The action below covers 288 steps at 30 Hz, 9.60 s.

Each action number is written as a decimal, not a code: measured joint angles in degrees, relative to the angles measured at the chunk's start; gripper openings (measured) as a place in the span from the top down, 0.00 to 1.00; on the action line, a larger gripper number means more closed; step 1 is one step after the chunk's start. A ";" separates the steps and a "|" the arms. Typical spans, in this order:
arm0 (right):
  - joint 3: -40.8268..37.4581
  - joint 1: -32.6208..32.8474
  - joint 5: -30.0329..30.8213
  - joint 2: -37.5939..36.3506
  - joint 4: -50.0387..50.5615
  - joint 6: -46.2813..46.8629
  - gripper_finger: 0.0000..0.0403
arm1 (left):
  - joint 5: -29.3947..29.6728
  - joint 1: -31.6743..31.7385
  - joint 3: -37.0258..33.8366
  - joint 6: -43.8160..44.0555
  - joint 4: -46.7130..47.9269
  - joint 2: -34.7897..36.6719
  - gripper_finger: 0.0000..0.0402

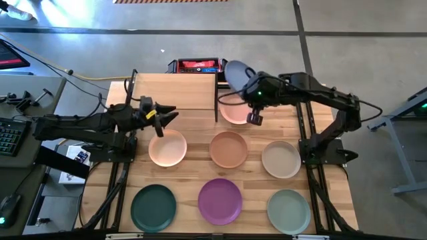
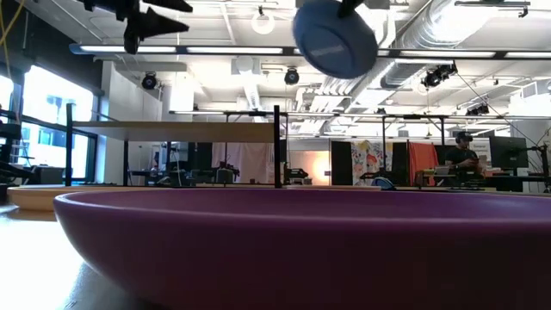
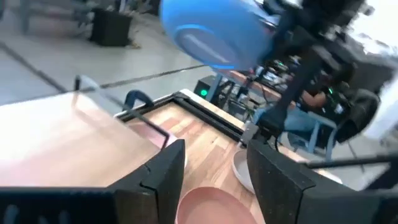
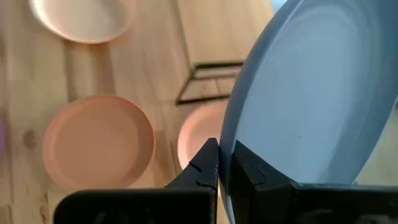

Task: Place and stack plates onto a shelf
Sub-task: Put the blue plate on the shelf, then stack the dark green plate on top of the blue plate on the shelf

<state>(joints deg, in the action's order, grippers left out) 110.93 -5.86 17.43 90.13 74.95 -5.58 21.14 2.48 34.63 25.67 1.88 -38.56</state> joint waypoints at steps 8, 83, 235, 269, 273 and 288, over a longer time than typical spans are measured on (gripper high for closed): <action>0.00 5.89 -0.30 0.00 -4.10 -10.03 1.00 | 0.06 2.04 0.00 13.74 -1.64 -1.44 0.60; -0.04 -7.97 -9.14 26.08 -34.74 -44.39 1.00 | -6.04 1.88 0.02 13.22 -11.66 6.66 0.62; -0.02 6.68 -3.08 19.74 -4.96 0.70 0.90 | -35.73 -33.69 0.02 16.76 29.65 -32.72 0.62; -0.02 6.66 -4.57 19.76 -5.13 0.65 0.90 | -32.51 -36.21 0.02 20.76 28.16 -40.02 0.62; -0.02 6.66 -4.59 19.76 -5.13 0.65 0.90 | -32.59 -36.21 0.02 21.04 27.63 -42.20 0.62; -0.02 6.66 -4.58 19.78 -5.13 0.65 0.90 | -32.15 -36.19 0.03 22.27 27.96 -42.91 0.82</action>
<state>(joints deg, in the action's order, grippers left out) 110.91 0.80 12.84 109.91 69.82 -4.93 -11.01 -33.71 34.66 47.94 29.83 -81.47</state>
